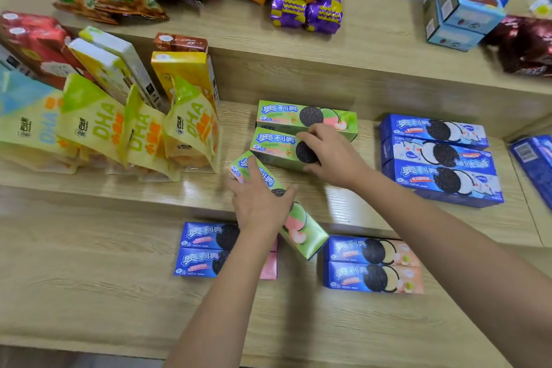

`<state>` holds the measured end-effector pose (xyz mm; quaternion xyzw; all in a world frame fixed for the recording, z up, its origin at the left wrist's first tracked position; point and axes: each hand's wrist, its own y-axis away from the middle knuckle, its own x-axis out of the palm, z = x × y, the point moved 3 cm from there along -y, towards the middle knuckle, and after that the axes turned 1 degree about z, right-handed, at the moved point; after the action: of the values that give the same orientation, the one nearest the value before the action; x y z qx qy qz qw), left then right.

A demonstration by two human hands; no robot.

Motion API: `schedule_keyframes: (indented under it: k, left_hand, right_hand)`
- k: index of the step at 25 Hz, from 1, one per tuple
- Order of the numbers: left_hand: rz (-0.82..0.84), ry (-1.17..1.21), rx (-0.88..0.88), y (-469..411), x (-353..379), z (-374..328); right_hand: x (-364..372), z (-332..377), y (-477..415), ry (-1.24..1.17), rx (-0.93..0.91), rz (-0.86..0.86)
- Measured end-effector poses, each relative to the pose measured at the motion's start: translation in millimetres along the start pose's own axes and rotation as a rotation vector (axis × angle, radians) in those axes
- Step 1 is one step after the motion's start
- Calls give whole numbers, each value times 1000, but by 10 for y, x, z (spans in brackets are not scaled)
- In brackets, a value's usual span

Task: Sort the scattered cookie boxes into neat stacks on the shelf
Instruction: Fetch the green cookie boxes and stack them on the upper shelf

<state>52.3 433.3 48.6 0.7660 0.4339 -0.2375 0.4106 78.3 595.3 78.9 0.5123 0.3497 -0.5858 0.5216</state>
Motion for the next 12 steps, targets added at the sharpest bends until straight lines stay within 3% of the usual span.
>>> schedule_keyframes:
  k: [4, 7, 12]
  left_hand:
    - [18, -122, 148, -7, -272, 80]
    - [-82, -291, 392, -72, -676, 276]
    - [-50, -398, 523, -207, -767, 423]
  right_hand:
    - [-44, 144, 640, -284, 105, -214]
    - [192, 377, 1253, -400, 295, -107]
    - [558, 645, 1444, -362, 399, -58]
